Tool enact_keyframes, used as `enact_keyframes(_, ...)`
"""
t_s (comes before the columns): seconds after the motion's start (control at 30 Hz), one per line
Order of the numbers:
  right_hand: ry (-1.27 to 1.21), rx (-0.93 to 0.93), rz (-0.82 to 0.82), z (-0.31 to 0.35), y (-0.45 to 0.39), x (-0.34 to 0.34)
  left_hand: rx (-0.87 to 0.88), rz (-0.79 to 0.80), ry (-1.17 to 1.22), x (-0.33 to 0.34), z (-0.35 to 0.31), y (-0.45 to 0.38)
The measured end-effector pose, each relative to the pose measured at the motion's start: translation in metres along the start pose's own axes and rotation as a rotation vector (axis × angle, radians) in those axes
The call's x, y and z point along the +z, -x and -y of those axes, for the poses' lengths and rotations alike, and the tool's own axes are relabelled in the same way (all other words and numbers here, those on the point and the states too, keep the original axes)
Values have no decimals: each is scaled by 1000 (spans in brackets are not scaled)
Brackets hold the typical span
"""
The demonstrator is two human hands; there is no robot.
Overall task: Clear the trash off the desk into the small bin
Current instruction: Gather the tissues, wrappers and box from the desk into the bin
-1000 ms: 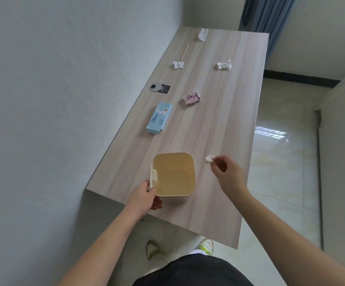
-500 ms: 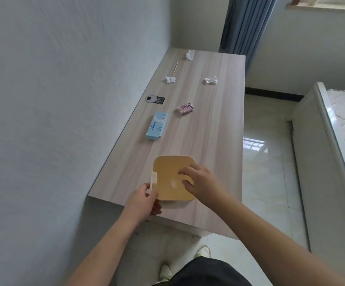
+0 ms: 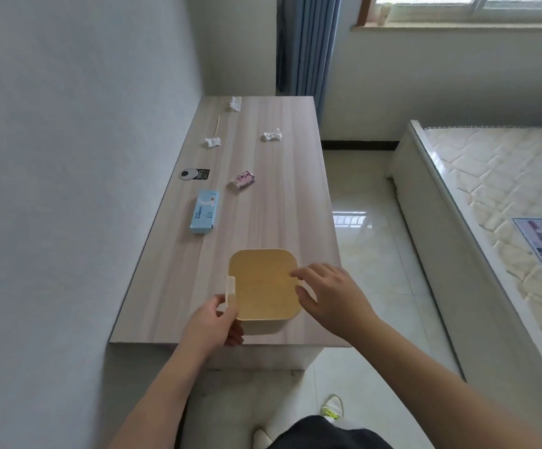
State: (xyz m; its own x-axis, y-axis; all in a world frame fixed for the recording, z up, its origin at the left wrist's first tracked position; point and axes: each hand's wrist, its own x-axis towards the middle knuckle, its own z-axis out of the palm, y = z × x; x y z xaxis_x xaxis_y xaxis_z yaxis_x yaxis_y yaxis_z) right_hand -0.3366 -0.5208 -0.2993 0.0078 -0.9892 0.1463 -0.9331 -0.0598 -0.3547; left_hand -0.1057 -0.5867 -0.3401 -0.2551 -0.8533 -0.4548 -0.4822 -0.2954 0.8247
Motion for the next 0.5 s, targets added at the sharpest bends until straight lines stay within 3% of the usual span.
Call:
enact_keyframes(0.27, 155, 175, -27, -73, 52, -38, 54, 81, -83, 65, -36, -14)
enact_keyframes(0.5, 196, 294, -26, -167, 96, -80, 16, 160, -28, 161, -87, -23)
